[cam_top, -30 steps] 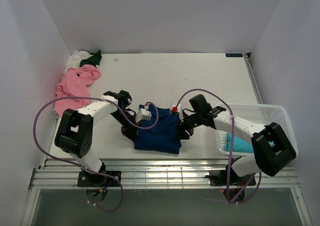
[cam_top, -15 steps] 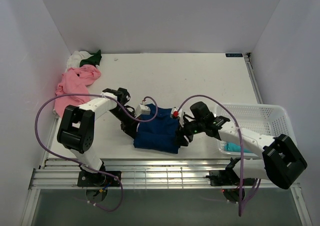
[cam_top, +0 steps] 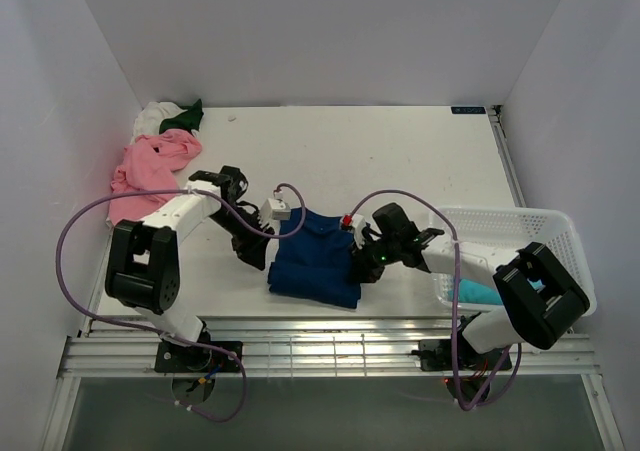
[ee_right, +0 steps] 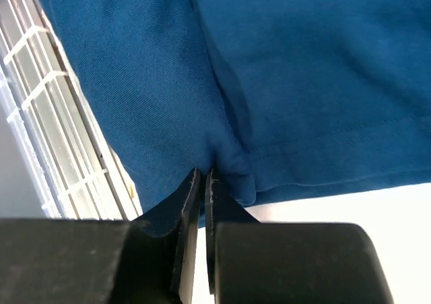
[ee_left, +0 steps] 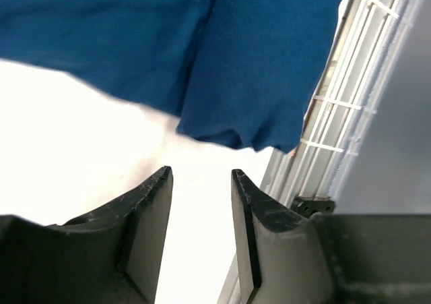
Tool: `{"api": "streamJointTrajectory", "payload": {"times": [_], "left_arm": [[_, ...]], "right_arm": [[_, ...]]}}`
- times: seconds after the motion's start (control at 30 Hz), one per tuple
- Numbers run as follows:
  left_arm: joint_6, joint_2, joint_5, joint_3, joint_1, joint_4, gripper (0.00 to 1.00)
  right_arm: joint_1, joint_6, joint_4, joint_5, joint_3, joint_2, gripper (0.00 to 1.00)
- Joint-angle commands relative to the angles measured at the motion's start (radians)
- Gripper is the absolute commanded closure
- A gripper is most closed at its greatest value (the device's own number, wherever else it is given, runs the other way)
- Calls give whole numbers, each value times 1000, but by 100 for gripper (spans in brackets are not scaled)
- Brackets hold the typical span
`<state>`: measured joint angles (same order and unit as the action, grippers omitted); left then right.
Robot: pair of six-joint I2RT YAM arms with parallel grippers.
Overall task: Roll the t-shirts
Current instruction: Roll the T-shirt to the center of the board.
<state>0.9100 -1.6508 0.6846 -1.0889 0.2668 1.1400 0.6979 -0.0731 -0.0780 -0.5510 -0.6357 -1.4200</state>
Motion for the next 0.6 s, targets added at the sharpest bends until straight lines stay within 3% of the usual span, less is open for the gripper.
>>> {"api": "streamJointTrajectory", "payload": {"times": [0.0, 0.17, 0.23, 0.33, 0.4, 0.57], "left_arm": [[47, 88, 0, -55, -20, 10, 49], [-2, 138, 108, -60, -17, -9, 42], [-145, 172, 110, 1, -9, -78, 42], [-177, 279, 78, 90, 20, -181, 40], [-194, 392, -21, 194, 51, -309, 32], [-249, 499, -138, 314, 100, -453, 29]], "right_arm": [[-20, 19, 30, 11, -35, -7, 92], [-28, 36, 32, 2, -53, -30, 92], [-32, 56, 34, 3, -61, -36, 92], [-57, 96, 47, -19, -59, -46, 92], [-81, 136, 60, -27, -56, -51, 92], [-110, 196, 63, -29, -70, -57, 92]]}}
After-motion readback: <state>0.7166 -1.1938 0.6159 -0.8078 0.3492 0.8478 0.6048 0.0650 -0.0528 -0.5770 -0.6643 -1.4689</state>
